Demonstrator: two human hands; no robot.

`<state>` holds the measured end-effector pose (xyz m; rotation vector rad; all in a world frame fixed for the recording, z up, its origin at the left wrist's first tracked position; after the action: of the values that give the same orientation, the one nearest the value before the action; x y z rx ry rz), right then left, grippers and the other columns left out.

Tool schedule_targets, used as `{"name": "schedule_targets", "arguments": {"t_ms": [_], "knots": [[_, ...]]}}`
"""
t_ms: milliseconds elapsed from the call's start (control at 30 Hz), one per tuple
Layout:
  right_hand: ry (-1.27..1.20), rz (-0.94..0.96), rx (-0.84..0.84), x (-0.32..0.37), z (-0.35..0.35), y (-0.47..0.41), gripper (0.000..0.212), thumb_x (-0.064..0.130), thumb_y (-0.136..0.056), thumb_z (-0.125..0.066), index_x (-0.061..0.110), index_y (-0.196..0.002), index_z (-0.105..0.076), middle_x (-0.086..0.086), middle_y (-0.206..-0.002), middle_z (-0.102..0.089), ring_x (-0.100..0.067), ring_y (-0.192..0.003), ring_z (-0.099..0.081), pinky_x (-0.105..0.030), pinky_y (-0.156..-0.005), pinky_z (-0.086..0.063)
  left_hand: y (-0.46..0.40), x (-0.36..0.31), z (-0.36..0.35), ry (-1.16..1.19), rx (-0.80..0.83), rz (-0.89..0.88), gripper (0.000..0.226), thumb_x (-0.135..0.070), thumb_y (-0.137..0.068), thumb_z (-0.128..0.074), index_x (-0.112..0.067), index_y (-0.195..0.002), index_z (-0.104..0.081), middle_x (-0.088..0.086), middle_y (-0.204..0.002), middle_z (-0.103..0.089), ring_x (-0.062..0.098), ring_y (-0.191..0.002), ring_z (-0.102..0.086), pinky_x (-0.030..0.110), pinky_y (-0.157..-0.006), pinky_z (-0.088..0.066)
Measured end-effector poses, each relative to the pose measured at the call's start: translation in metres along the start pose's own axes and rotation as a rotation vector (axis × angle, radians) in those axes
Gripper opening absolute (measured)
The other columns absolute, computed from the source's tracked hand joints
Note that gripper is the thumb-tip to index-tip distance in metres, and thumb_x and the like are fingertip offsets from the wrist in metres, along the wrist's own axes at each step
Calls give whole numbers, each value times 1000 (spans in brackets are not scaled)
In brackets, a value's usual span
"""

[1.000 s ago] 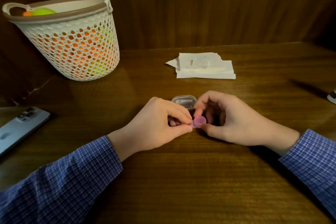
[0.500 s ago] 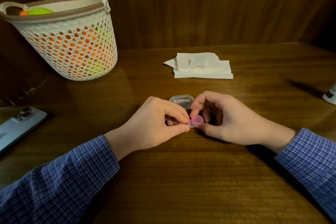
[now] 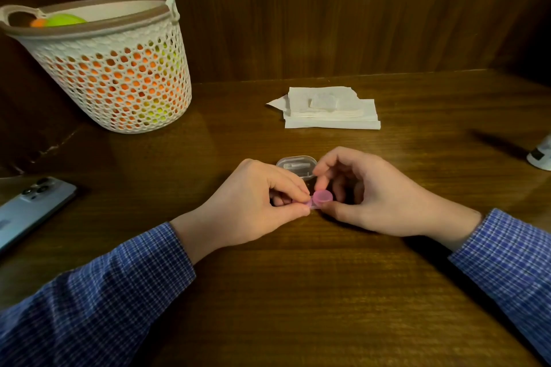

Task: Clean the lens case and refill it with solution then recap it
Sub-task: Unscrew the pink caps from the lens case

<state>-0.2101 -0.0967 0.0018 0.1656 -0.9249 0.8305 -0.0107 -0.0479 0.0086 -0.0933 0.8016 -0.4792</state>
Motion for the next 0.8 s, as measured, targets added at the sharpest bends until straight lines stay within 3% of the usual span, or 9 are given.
{"name": "schedule_targets", "arguments": {"t_ms": [267,500,700,800], "knots": [[-79,13,50,0,3,-1,35,12,-88,-79,20,-117,-62,4,-101,-71,-14,-80,-64,-18,-70,-52,1,2,0,14,-5,12,18,-16,-86,-82,-20,-104,-83,-13,-105,-77,-3,-94,-72,9,-78,-54],[22,-25,93,0,4,0,38,22,-90,-76,30,-125,-63,14,-101,-68,-12,-86,-65,-17,-69,-52,1,3,-1,30,-12,25,19,-16,-86,-82,-21,-104,-83,-16,-106,-76,-3,-94,-71,9,-77,-54],[28,-39,71,1,14,-2,32,23,-91,-74,26,-123,-72,8,-113,-67,-18,-96,-67,-40,-87,-58,1,4,-1,5,-16,18,20,-19,-86,-82,-22,-106,-82,-16,-109,-75,-4,-97,-71,11,-80,-56],[-80,-73,87,-1,18,-3,28,13,-91,-73,21,-118,-73,6,-108,-70,-20,-92,-69,-39,-80,-62,1,5,-1,4,-13,20,19,-18,-87,-81,-21,-106,-82,-15,-108,-75,-4,-92,-71,10,-76,-55]]}}
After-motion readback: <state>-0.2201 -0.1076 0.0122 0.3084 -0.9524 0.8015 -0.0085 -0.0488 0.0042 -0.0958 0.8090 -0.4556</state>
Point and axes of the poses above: each hand's wrist, its own y-axis away from the middle knuckle, its own z-axis out of the back of the hand, x = y × z, the point moved 3 cm from there along -y, towards the middle knuckle
